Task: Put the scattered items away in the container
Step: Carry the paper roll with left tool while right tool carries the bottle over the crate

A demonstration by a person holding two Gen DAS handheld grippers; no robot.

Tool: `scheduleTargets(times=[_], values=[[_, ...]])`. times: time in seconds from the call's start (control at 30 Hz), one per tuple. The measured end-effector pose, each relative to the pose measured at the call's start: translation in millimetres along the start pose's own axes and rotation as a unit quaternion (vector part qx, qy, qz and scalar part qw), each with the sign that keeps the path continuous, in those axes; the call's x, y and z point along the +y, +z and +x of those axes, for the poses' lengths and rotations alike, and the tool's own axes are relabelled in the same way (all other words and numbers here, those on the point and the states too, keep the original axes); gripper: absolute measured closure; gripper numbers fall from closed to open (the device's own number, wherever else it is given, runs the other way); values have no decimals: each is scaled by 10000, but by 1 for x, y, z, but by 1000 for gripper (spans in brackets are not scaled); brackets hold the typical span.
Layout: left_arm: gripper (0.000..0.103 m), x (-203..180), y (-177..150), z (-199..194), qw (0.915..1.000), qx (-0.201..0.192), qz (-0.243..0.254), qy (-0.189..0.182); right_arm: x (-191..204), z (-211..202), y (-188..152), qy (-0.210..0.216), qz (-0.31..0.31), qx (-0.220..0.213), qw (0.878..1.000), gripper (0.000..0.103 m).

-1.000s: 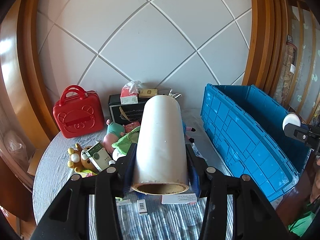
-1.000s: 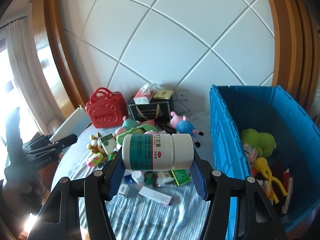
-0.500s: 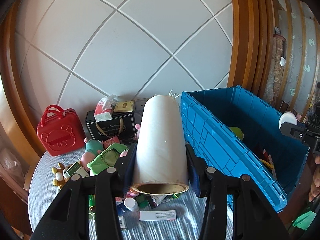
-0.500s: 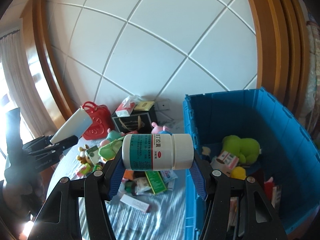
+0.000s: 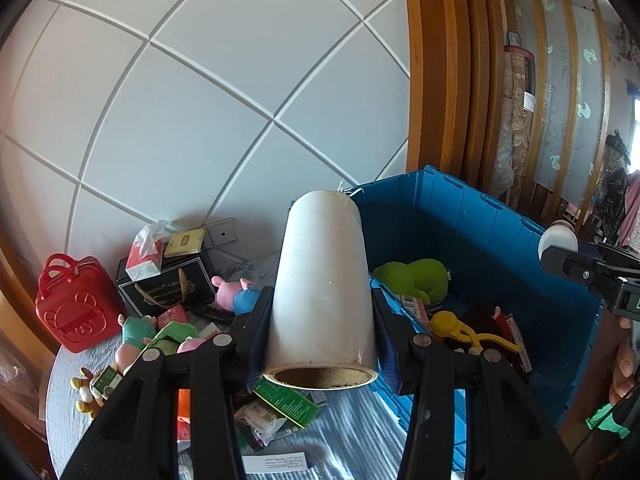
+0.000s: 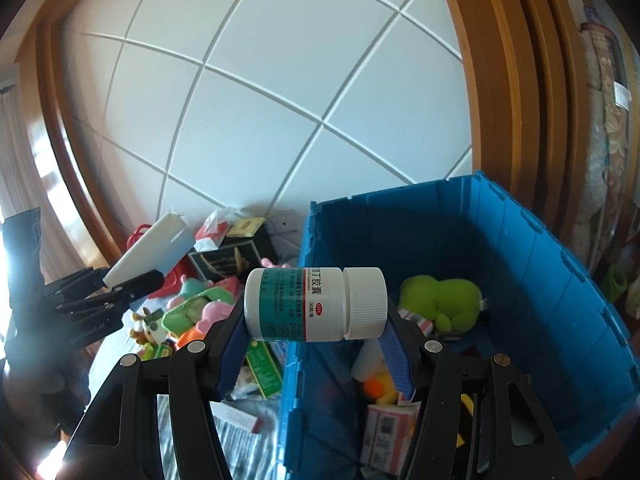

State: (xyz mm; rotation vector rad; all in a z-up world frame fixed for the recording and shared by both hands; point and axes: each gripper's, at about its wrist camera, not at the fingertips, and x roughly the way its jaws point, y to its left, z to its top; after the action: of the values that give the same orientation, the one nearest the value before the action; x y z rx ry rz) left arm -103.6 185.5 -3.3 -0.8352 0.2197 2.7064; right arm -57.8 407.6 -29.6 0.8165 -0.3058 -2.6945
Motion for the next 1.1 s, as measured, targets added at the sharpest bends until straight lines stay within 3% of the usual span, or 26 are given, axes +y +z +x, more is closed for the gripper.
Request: scheduleTargets(times=[0.57, 1.1], values=[[58, -94, 40, 52, 9948, 10, 715, -731, -78, -19, 2, -666, 536, -158, 9962, 44], [58, -132, 58, 81, 9899, 73, 897, -1096, -113, -19, -6, -985, 852, -98, 9914, 44]])
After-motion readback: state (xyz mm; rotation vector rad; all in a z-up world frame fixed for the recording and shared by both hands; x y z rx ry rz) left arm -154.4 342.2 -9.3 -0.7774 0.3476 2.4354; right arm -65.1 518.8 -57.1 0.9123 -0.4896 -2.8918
